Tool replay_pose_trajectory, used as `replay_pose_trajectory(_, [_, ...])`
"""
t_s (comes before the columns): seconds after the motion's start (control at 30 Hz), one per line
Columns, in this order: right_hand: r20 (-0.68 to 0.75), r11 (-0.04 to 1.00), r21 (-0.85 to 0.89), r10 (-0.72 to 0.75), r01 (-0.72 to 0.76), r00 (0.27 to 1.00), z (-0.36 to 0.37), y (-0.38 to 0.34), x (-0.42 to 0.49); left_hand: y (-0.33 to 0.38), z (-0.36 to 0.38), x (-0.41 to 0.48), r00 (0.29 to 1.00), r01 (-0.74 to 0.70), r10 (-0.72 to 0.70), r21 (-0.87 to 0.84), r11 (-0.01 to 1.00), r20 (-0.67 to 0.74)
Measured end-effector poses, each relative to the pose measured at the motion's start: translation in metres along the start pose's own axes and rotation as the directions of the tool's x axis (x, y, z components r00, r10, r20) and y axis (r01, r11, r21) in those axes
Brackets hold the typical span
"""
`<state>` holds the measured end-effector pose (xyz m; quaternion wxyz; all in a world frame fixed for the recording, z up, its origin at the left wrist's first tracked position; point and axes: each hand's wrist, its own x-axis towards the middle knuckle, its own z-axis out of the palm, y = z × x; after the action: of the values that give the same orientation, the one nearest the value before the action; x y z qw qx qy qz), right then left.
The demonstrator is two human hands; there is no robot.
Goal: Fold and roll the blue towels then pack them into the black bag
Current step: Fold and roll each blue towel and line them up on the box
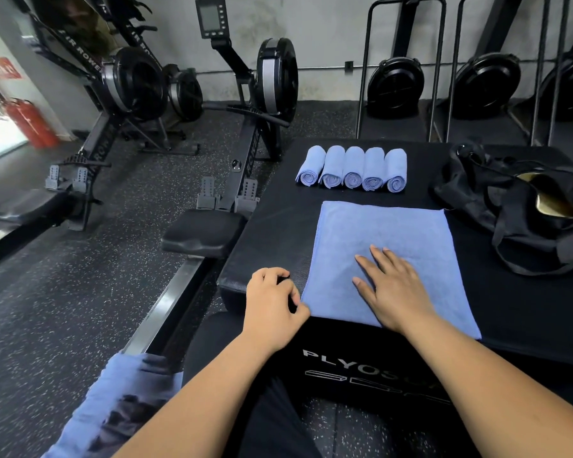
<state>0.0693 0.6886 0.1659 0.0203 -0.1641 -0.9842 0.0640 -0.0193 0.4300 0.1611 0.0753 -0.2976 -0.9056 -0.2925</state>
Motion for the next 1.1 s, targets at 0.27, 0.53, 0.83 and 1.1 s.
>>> replay_pose_trajectory(0.27, [-0.006,1.0,-0.006,-0.024,0.024,1.0,-0.005,-0.01,-0.007,0.026,0.008,0.019,0.849,-0.505,0.48,0.073,0.86,0.22])
replay_pose_trajectory(0.53, [0.032,0.998,-0.009,-0.065,0.065,0.997,-0.006,0.033,-0.05,0.012,0.03,0.02,0.768,-0.613,0.447,0.322,0.722,0.459])
replay_pose_trajectory(0.83, [-0.029,0.988,-0.139,-0.076,0.071,0.997,-0.011,0.094,-0.097,0.005,0.031,0.011,0.834,-0.53,0.416,0.311,0.789,0.363])
replay_pose_trajectory(1.1, [-0.13,0.984,-0.165,-0.083,0.061,0.988,-0.001,0.111,-0.124,0.0,0.017,0.004,0.849,-0.513,0.459,0.197,0.835,0.262])
